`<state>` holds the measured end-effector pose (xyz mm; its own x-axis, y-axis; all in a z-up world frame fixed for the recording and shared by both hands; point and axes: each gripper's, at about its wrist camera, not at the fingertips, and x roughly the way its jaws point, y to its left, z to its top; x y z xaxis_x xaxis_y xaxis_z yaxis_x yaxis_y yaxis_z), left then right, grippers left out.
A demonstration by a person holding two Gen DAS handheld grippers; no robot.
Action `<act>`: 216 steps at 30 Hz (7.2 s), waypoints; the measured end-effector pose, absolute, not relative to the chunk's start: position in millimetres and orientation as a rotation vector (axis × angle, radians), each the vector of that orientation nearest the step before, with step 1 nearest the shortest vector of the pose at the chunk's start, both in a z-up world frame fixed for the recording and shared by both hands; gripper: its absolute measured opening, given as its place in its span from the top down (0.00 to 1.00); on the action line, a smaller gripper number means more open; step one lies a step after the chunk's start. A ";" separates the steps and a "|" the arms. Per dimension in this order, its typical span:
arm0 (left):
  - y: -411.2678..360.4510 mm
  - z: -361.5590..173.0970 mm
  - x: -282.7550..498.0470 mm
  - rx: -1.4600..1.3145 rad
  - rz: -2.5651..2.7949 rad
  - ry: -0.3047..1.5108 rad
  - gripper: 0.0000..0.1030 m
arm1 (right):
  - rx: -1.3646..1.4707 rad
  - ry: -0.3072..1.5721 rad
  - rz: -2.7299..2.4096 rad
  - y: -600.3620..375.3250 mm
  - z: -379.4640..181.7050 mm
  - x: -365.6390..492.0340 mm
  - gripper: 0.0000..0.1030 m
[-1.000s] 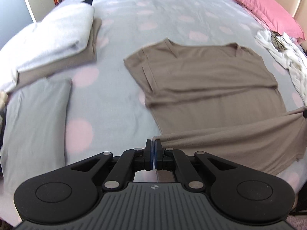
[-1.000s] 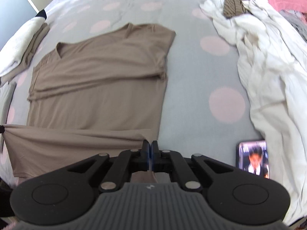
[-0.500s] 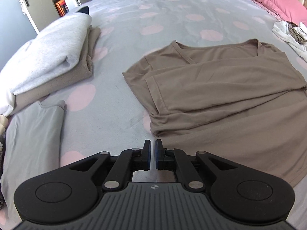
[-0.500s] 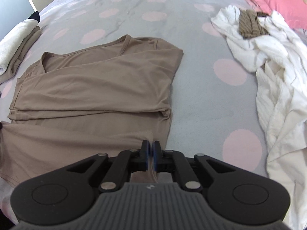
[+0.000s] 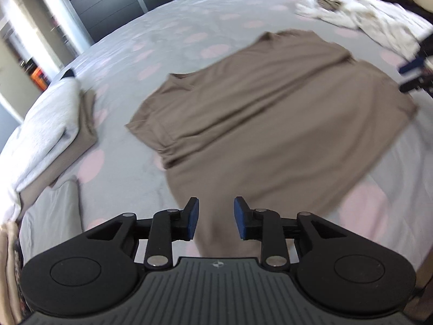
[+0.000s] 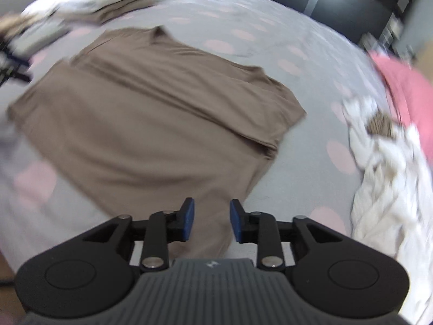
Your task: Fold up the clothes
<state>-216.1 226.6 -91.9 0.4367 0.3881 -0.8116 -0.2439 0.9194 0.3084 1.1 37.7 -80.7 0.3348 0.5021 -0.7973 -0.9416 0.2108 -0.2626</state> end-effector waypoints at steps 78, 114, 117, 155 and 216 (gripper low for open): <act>177.2 18.1 -237.9 0.519 0.449 0.827 0.99 | -1.129 -0.004 0.737 -4.0 10.2 -82.7 0.99; 445.5 -125.1 -27.1 0.151 0.384 1.077 0.95 | -1.000 0.505 0.881 271.0 -135.0 178.7 0.98; 451.0 -129.8 -27.5 0.133 0.406 1.073 0.87 | -0.969 0.535 0.885 273.3 -142.3 184.6 0.97; 288.0 -92.5 -217.1 0.182 0.265 1.122 0.72 | -0.754 0.733 0.955 61.4 -98.4 62.4 0.64; 202.1 -188.4 -203.9 1.028 0.288 1.129 0.78 | -1.484 0.102 0.900 62.2 -182.3 -50.1 0.64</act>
<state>-203.9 202.1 -188.4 0.4469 0.6579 -0.6062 0.2871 0.5363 0.7937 -50.1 62.2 -182.3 0.6832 0.4520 -0.5735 -0.5690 -0.1627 -0.8061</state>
